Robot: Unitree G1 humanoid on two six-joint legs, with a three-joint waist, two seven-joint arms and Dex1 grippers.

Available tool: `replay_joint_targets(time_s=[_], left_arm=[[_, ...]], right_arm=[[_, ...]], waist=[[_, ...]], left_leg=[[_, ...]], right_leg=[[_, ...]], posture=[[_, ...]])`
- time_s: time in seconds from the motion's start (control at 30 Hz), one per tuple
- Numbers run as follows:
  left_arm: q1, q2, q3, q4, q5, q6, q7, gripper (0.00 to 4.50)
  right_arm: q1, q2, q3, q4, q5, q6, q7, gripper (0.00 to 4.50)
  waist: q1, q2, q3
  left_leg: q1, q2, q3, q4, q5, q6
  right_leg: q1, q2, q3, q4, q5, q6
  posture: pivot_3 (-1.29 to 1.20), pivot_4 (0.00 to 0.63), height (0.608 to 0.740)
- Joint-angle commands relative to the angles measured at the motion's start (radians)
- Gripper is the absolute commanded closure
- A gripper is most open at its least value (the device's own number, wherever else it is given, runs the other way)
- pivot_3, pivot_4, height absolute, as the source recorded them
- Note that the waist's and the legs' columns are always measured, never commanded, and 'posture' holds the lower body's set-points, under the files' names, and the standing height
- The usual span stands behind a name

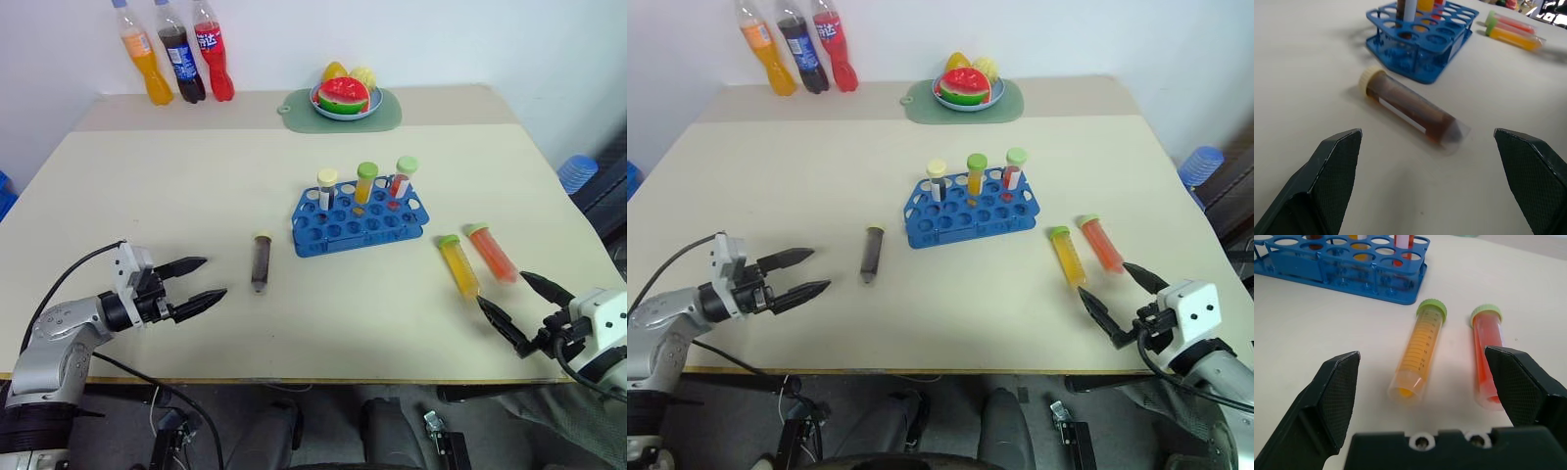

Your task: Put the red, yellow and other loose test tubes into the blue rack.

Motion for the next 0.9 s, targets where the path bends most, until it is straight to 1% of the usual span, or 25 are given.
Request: replay_joint_targets(time_s=[0.03,0.4,0.57,0.7,0.8,0.9], left_arm=[[0.000,0.015,0.021,-0.034,0.011,-0.010,0.005,0.03],[-0.028,-0.015,0.022,-0.068,-0.042,0.022,-0.004,0.03],[-0.042,-0.032,0.000,-0.113,-0.071,0.047,-0.026,0.03],[-0.065,-0.030,-0.045,-0.151,-0.062,0.054,-0.067,0.03],[-0.090,-0.036,-0.089,-0.175,-0.042,0.051,-0.081,0.03],[-0.117,-0.044,-0.119,-0.188,-0.037,0.051,-0.087,0.03]], right_arm=[[-0.004,-0.016,-0.035,-0.037,0.015,0.004,0.006,0.00],[-0.040,-0.040,-0.048,-0.028,0.004,0.031,0.002,0.00],[-0.070,-0.060,-0.041,-0.072,0.006,0.120,-0.050,0.00],[-0.165,-0.122,-0.028,-0.091,0.022,0.265,-0.091,0.00],[-0.281,-0.205,0.002,-0.019,0.052,0.420,-0.083,0.00],[-0.396,-0.281,0.053,0.076,0.062,0.522,-0.045,0.00]], waist=[[0.000,0.000,0.000],[0.000,0.000,0.001],[0.000,0.000,0.001],[-0.003,0.001,0.002],[-0.001,0.001,0.003],[-0.001,0.001,0.003]], left_leg=[[0.000,0.000,0.000,0.000,0.000,0.000],[0.000,0.000,0.000,-0.001,0.000,0.000],[0.000,0.000,0.000,-0.001,0.000,0.000],[0.000,0.000,0.001,-0.001,0.000,0.000],[-0.001,0.001,0.002,-0.001,0.000,0.000],[-0.002,0.001,0.002,-0.001,0.000,0.000]], right_leg=[[0.000,0.000,0.000,0.000,0.000,0.000],[0.000,0.000,0.000,-0.001,0.000,0.000],[0.000,0.000,0.000,-0.001,0.000,0.000],[0.000,0.000,0.000,-0.001,0.001,-0.001],[0.000,0.000,0.000,-0.003,0.001,-0.002],[0.000,0.001,0.000,-0.006,0.001,-0.003]], posture=[[0.00,0.150,0.740],[0.00,0.150,0.740],[0.00,0.150,0.740],[0.00,0.150,0.740],[0.00,0.150,0.740],[0.00,0.150,0.740]])
